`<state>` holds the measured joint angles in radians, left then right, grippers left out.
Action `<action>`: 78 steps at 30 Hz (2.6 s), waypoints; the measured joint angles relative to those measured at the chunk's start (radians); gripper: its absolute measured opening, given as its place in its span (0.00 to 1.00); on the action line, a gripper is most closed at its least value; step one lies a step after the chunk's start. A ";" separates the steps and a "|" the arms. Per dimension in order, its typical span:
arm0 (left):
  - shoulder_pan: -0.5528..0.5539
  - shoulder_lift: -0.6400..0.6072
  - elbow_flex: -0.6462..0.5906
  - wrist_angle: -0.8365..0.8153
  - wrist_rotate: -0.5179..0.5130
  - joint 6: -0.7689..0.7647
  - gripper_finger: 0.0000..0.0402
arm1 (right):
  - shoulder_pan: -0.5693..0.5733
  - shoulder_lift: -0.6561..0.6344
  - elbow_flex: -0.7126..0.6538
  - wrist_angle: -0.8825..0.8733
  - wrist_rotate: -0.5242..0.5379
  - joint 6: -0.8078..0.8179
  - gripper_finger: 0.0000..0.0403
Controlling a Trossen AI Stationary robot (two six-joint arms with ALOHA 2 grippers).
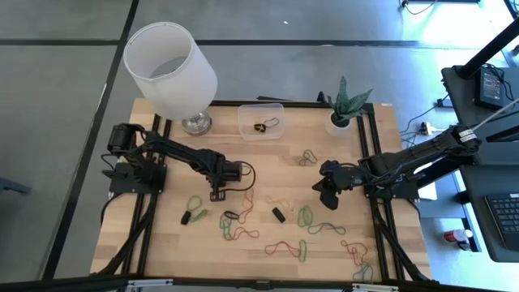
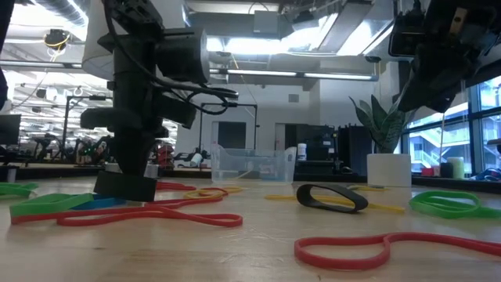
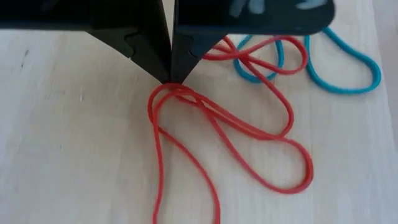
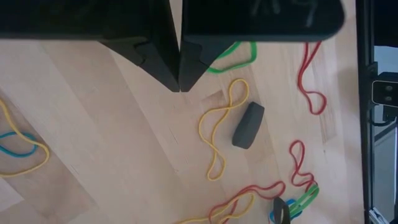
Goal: Pick and place rubber bands into bin
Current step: Put the red rubber band into the transparent bin
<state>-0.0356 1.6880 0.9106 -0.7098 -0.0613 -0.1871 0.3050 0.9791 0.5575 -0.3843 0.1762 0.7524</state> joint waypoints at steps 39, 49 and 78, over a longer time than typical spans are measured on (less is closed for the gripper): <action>0.040 -0.115 0.660 -0.356 -0.268 0.053 0.00 | 0.000 0.000 0.000 0.022 0.017 -0.030 0.03; 0.260 -0.019 0.822 -0.277 -0.242 0.274 0.00 | -0.001 0.000 0.000 0.025 0.120 0.002 0.03; 0.509 0.409 0.883 -0.264 -0.065 0.342 0.01 | -0.103 0.000 0.000 0.021 0.147 0.134 0.03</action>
<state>0.4732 2.0966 1.7935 -0.9737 -0.1266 0.1545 0.2019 0.9794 0.5579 -0.3637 0.3229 0.8861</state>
